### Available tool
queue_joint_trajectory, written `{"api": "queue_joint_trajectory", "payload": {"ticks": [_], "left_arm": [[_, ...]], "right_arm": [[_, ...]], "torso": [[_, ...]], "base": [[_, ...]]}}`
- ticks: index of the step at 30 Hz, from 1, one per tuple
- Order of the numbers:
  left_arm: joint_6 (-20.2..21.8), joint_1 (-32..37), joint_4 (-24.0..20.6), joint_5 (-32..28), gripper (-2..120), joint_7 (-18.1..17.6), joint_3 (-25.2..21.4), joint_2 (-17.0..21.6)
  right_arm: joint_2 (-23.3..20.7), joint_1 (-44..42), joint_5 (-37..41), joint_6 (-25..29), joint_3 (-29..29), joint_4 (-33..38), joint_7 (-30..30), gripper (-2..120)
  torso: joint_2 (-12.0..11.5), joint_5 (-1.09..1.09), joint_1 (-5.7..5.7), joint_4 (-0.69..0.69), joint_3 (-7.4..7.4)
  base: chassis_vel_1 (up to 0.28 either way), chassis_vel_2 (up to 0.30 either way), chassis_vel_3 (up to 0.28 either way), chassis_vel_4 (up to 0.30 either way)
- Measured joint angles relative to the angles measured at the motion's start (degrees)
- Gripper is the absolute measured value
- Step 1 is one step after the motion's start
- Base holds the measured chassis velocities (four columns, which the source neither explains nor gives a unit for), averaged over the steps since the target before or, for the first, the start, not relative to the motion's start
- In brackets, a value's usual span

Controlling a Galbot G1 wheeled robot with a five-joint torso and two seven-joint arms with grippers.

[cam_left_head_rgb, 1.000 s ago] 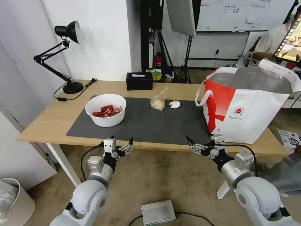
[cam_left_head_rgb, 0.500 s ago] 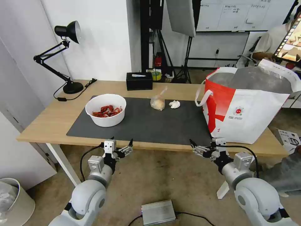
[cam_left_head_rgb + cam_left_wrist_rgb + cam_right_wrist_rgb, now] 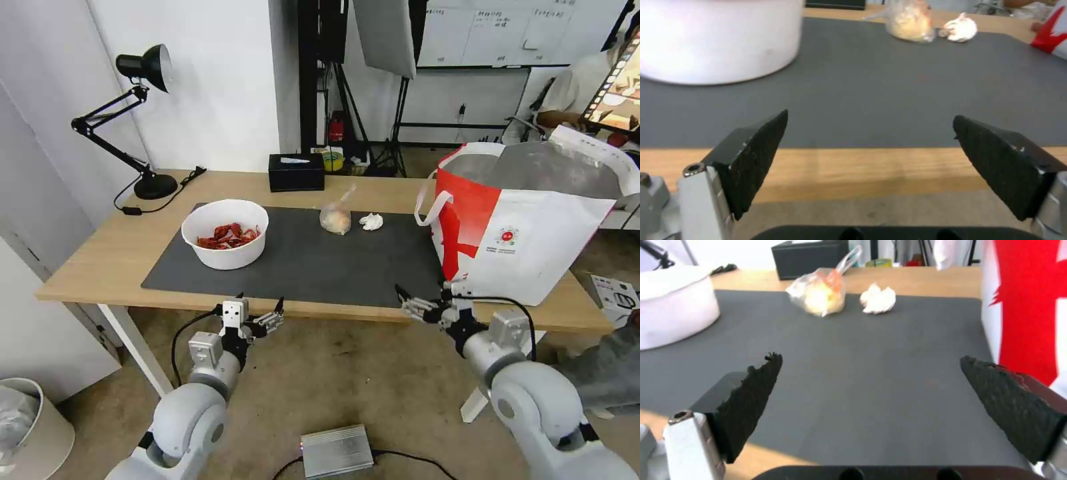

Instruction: Pick up the trash from the table and place it into the takeout bag.

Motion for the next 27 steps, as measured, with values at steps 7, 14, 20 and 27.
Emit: {"api": "queue_joint_trajectory", "payload": {"ticks": [7, 14, 20, 27], "left_arm": [[-0.1, -0.1, 0.3, 0.0, 100, 0.0, 0.3, 0.0], [-0.1, 0.3, -0.3, 0.0, 100, 0.0, 0.2, 0.0], [-0.1, 0.3, -0.3, 0.1, 100, 0.0, 0.0, 0.0], [-0.6, 0.8, -0.1, 0.5, 100, -0.2, -0.1, -1.0]], "right_arm": [[0.0, 6.7, 0.2, 0.0, -4.0, -5.3, -0.3, 100], [0.3, 17.0, 1.7, -1.6, -10.0, -12.0, 0.2, 100], [1.5, 23.2, 1.8, -2.1, -13.5, -17.0, 1.5, 100], [3.1, 29.4, 0.1, -2.7, -16.3, -24.1, 4.7, 100]], "torso": [[0.0, 0.01, 0.0, 0.02, 0.01], [0.0, 0.01, 0.0, 0.04, 0.01], [0.0, 0.01, 0.0, 0.03, 0.0], [0.0, 0.01, 0.0, 0.02, 0.0]], "base": [[0.0, 0.0, 0.0, 0.0], [0.0, 0.0, 0.0, 0.0], [0.0, 0.0, 0.0, 0.0], [0.0, 0.0, 0.0, 0.0]]}}
